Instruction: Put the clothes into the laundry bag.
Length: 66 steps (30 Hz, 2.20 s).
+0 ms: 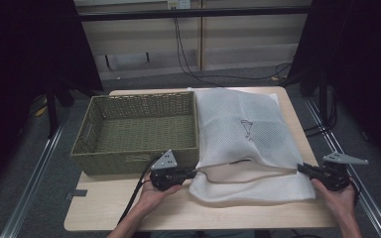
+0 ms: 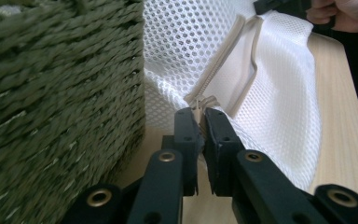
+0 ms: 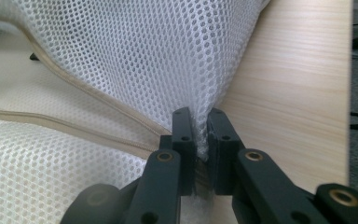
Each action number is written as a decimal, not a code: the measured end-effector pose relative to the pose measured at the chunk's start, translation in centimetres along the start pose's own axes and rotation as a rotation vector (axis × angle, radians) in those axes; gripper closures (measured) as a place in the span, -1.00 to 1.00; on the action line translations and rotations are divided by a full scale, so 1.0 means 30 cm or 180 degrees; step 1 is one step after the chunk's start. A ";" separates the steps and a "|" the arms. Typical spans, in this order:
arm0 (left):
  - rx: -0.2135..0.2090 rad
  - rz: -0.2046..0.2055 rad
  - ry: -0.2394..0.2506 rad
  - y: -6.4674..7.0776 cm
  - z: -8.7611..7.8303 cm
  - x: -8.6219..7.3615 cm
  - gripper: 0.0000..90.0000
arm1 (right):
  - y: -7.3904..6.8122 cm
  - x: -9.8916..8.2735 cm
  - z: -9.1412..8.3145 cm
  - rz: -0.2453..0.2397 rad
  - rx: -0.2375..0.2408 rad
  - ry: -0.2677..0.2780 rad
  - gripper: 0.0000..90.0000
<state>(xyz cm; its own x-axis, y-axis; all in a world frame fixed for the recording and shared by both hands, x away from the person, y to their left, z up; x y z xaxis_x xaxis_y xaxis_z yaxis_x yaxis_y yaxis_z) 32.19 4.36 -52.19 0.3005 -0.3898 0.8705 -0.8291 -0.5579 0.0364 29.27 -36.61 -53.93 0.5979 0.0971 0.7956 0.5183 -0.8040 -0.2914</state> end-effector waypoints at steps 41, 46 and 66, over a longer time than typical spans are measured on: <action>0.0755 -0.0141 0.0203 -0.141 -0.273 -0.094 -0.20 | -0.181 0.075 -0.076 -0.0259 0.0050 0.0620 -0.15; 0.1043 -0.0138 0.0275 -0.178 -0.349 -0.121 -0.46 | -0.253 0.100 -0.055 -0.0324 0.0126 0.0685 -0.26; 0.1116 -0.0702 0.0183 -0.254 -0.492 -0.300 -0.95 | -0.382 -0.022 -0.019 -0.0274 0.0234 0.0685 -0.55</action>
<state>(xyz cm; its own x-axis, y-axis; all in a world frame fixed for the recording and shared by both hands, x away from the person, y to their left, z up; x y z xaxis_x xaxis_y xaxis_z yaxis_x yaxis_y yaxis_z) 28.86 22.92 -53.05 0.4178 -0.1969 0.8869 -0.5341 -0.8429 0.0645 22.58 -27.80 -50.82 0.4094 0.0299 0.9118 0.6096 -0.7526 -0.2491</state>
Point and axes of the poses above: each handheld gripper's, and its own axes: z roughly forward along the jaws, x roughly out of its top, y roughly to its right, the point moved 8 cm from there along z, roughly forward along the jaws, and after that the axes turned 15 degrees about x, right-handed, at the moved point
